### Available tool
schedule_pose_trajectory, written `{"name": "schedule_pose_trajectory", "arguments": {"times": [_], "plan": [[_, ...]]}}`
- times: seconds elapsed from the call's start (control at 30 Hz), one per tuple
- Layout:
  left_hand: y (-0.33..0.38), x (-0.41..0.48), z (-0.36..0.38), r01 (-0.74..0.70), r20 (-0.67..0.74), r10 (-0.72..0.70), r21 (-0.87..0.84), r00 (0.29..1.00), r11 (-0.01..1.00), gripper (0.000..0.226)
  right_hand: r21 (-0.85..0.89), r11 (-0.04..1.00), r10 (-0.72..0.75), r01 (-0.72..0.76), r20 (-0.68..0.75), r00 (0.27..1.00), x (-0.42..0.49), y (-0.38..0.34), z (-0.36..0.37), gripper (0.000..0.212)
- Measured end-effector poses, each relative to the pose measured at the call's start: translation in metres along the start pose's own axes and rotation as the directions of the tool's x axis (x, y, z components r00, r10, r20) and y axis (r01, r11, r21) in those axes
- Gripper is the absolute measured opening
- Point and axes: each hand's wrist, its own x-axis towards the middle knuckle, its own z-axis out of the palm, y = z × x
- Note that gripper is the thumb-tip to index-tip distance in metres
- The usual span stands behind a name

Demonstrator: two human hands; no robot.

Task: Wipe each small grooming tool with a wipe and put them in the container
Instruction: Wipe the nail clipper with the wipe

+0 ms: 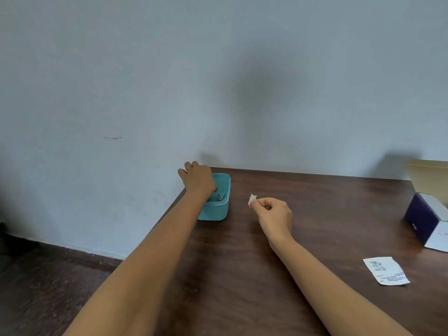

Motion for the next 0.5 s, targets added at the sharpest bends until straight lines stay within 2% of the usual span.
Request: {"name": "schedule_pose_trajectory", "arguments": {"times": [0.27, 0.5], "plan": [[0.006, 0.006, 0.013, 0.002, 0.064, -0.008, 0.092, 0.998, 0.996, 0.038, -0.012, 1.0, -0.017, 0.017, 0.016, 1.0, -0.001, 0.001, -0.001, 0.013], [0.01, 0.004, 0.01, 0.005, 0.036, -0.009, 0.112, 0.999, 0.994, 0.036, 0.051, 0.999, 0.007, -0.009, 0.023, 1.0, 0.002, 0.003, 0.0, 0.016]]}}
